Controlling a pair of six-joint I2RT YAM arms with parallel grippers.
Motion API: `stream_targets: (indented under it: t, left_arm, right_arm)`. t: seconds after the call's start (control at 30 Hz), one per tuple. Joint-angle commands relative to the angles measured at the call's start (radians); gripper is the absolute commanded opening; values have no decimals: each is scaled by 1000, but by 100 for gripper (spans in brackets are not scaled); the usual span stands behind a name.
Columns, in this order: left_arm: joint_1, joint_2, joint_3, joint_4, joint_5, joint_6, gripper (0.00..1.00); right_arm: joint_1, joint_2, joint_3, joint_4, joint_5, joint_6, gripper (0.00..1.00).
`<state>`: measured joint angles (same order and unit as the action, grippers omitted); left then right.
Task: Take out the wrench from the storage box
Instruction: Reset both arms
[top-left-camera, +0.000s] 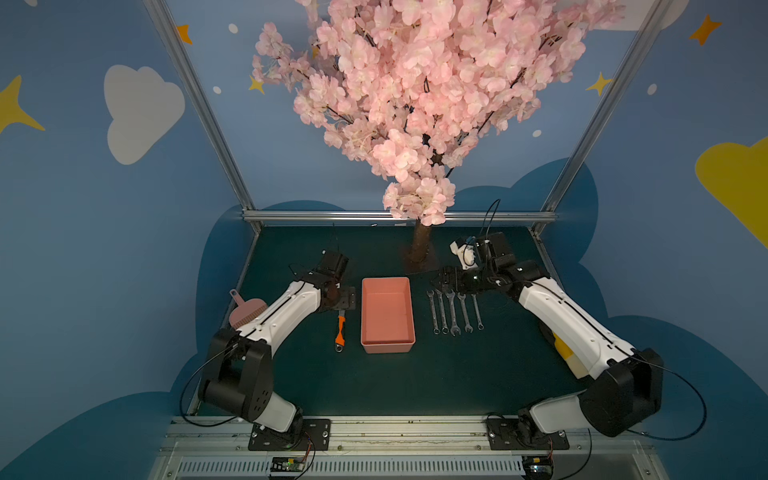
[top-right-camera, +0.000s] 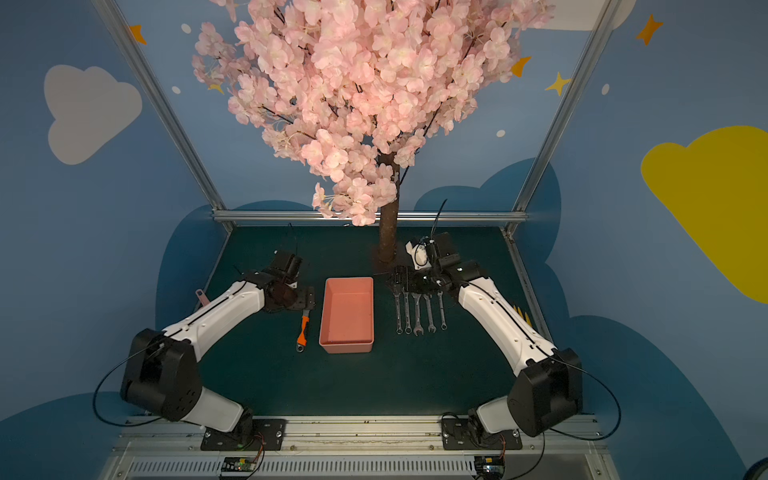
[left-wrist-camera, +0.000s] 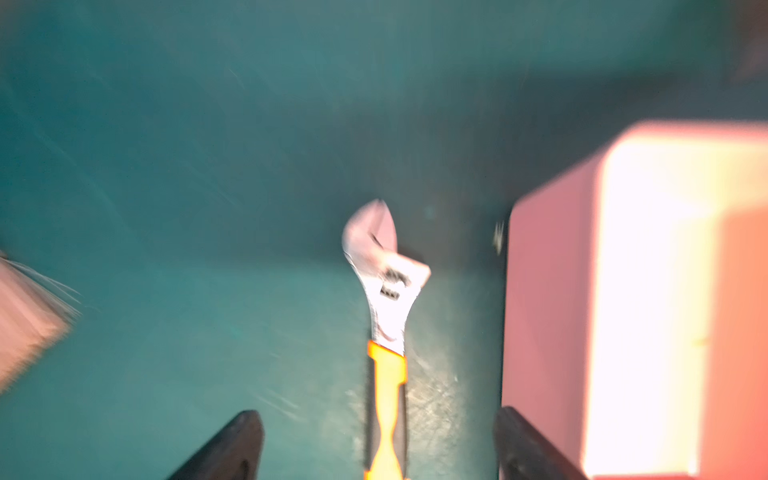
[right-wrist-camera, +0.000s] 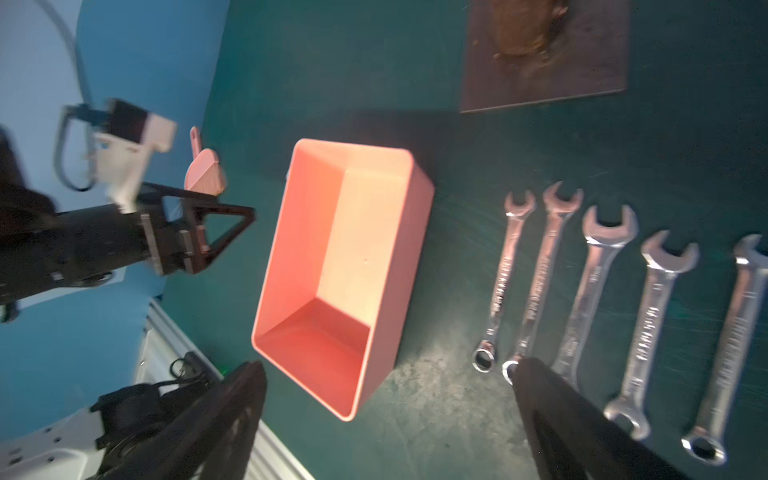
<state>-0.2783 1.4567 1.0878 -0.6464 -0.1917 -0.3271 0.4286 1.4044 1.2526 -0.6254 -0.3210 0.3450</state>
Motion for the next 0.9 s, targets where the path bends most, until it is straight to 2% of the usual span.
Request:
stream_targets:
  t: [0.0,0.1,0.2,0.27,0.33,0.4,0.5,0.67,0.87]
  left_arm:
    - [70,-90,-86,134,54,115,100]
    - [156,-165,-204,337,52,139,100]
    - [186,-222,-328,578,19,191,100]
    - [197,-224,-415,745,-7,220,100]
    - [203,-194,-439,799,-45,246,100]
    - [205,-160,-478,879,-95,277,100]
    - [218,-129,-552,1032,-83,299,100]
    - [250,-30,-592,1178,-24,303,100]
    - [274,-23,-594,1194,16,303,100]
  right_arm:
    - [-41,-65,-63,-16,156,-99,98]
    - [-91,-89,-158,48,336,-168,98]
    - [-143,-117,-283,192,505,-205,98]
    - [-206,-144,-353,298,482,-144,98]
    - [-220,-148,-433,429,577,-165,98]
    - [-249,-121,-488,544,665,-130,98]
    - [-299,-63,-509,604,658,-146,98]
    - [-348,16,-530,712,632,-166,98]
    - [-341,26,-555,766,673,-199,98]
